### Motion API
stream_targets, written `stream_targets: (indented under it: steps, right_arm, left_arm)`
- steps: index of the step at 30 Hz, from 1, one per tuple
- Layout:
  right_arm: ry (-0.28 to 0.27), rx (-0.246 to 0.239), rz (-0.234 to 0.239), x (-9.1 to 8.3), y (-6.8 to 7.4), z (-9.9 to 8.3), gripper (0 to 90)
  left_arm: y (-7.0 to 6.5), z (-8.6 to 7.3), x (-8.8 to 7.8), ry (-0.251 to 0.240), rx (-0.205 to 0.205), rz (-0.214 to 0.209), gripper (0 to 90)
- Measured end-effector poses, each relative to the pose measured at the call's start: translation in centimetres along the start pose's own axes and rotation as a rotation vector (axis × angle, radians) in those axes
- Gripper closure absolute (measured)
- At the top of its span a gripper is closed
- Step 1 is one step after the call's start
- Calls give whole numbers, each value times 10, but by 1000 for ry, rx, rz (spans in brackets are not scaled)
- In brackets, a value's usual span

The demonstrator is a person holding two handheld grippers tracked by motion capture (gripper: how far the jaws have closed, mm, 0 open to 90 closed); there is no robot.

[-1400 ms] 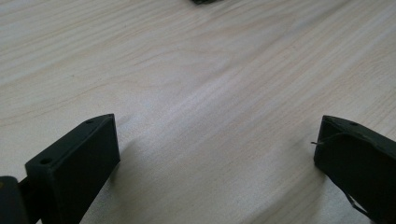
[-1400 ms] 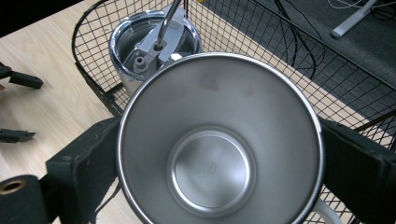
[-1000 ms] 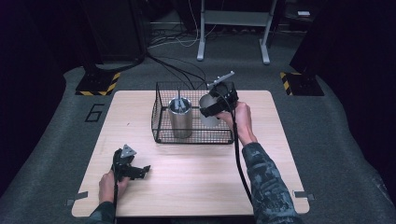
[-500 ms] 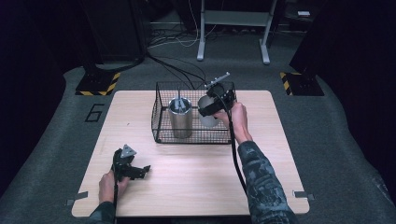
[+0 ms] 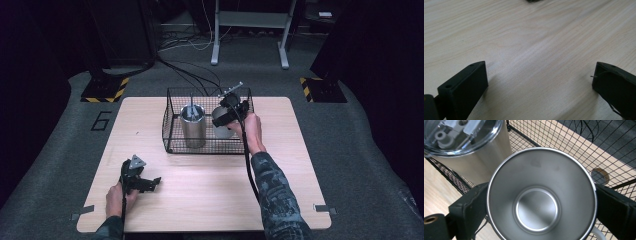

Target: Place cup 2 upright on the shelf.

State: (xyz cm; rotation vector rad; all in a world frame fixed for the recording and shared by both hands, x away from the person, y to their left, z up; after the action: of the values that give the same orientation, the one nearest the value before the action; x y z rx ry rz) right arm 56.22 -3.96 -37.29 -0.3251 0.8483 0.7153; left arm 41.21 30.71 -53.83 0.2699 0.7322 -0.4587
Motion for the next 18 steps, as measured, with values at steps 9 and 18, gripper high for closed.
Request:
stream_targets:
  steps: [9, 18]
  right_arm:
    - [23, 5, -7, 15, -2, -7, 56]
    - [33, 62, 2, 28, -2, -13, 56]
  left_arm:
    - [0, 0, 0, 0, 0, 0, 0]
    - [0, 0, 0, 0, 0, 4, 0]
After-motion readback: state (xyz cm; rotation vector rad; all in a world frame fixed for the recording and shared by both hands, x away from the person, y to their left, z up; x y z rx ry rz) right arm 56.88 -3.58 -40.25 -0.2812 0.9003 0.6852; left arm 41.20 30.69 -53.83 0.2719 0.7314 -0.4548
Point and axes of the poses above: each handheld gripper's, and its own axes: x roughly forward along the jaws, z roughly out of its top, y roughly to its left, the point moved 1 cm from there along x, roughly forward along the jaws, and after that the axes turned 6 degrees about z, right-handed, at the moved point
